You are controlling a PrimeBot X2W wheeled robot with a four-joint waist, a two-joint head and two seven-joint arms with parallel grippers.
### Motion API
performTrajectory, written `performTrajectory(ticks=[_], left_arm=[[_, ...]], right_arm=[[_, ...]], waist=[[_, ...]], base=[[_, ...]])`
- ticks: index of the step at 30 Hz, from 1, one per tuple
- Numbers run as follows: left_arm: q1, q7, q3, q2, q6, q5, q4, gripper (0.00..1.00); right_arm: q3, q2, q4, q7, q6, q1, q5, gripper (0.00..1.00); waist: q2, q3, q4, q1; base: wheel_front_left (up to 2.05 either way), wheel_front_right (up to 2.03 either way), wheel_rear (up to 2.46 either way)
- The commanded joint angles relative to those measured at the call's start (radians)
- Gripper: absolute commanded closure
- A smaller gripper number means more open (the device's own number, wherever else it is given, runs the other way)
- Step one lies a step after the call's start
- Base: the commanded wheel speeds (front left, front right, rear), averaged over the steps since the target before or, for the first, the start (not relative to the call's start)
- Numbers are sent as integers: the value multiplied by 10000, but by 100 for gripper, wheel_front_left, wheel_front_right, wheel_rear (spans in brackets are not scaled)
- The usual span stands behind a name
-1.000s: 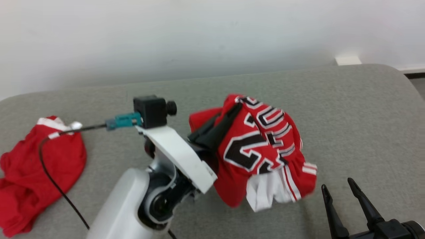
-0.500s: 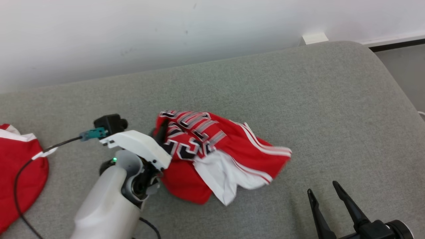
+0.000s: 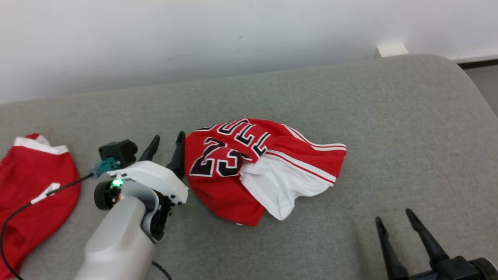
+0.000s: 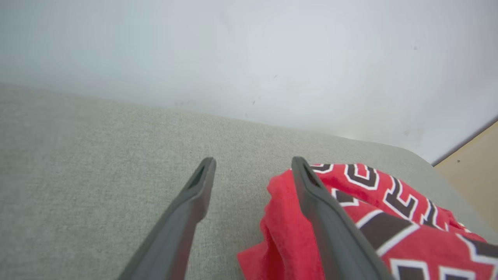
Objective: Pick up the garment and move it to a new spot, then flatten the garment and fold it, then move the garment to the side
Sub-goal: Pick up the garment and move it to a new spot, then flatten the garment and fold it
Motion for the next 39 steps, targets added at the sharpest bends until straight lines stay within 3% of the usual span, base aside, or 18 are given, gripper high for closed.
performTrajectory(ticks=[1,9,15,20,27,33,39], left_arm=[[338,-65,218,156,71,326,-507,0],[3750,-63,1372,39,364,2121,-4552,0],[5744,-63,1860,-110,599,3343,-5974,0],[6948,-64,2207,-360,428,4275,-7046,0],[8231,-64,2832,-729,303,4897,-7848,0],[8356,-65,3124,-828,131,5201,-7967,0],[7680,-65,2381,-876,-246,5498,-7971,0]], right_arm=[[-172,-99,-129,8,-28,153,-54,0],[-1009,-170,-696,8,-28,588,-168,0],[-1299,-102,-793,8,-28,953,-193,0],[-1442,62,-695,8,-28,1090,-70,0],[-1420,261,-397,8,-28,1139,21,0],[-1290,288,-268,8,-28,1096,9,0],[-1083,134,-297,8,-28,864,17,0]], waist=[[-1,-301,368,0],[-1,-1031,1325,0],[-1,-1482,1837,0],[-1,-1656,2072,0],[-1,-1750,2047,0],[-1,-1763,1953,0],[-1,-1685,1582,0]], base=[[0,0,0],[0,0,0],[0,0,0],[0,0,0],[0,0,0],[0,0,0],[0,0,0]])
